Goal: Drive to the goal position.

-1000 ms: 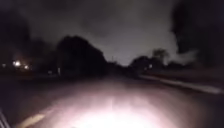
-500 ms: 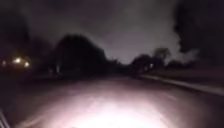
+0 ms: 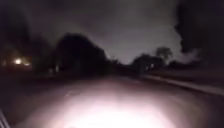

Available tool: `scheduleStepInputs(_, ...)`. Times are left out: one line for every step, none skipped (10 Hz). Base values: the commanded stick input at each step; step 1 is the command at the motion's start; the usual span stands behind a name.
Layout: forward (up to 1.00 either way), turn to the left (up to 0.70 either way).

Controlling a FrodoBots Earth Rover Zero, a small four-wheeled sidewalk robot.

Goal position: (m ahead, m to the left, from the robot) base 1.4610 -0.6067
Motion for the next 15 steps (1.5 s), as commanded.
scheduleStepInputs(0.7, 0.0)
scheduleStepInputs(0.7, 0.0)
scheduleStepInputs(0.7, -0.14)
scheduleStepInputs(0.7, -0.35)
scheduleStepInputs(0.7, -0.3)
scheduleStepInputs(0.7, 0.0)
scheduleStepInputs(0.7, 0.0)
scheduleStepInputs(0.7, 0.0)
scheduleStepInputs(0.7, 0.0)
scheduleStepInputs(0.7, 0.0)
scheduleStepInputs(0.7, 0.0)
scheduleStepInputs(0.7, 0.0)
scheduleStepInputs(0.7, 0.0)
scheduleStepInputs(0.7, 0.0)
scheduleStepInputs(0.7, 0.0)
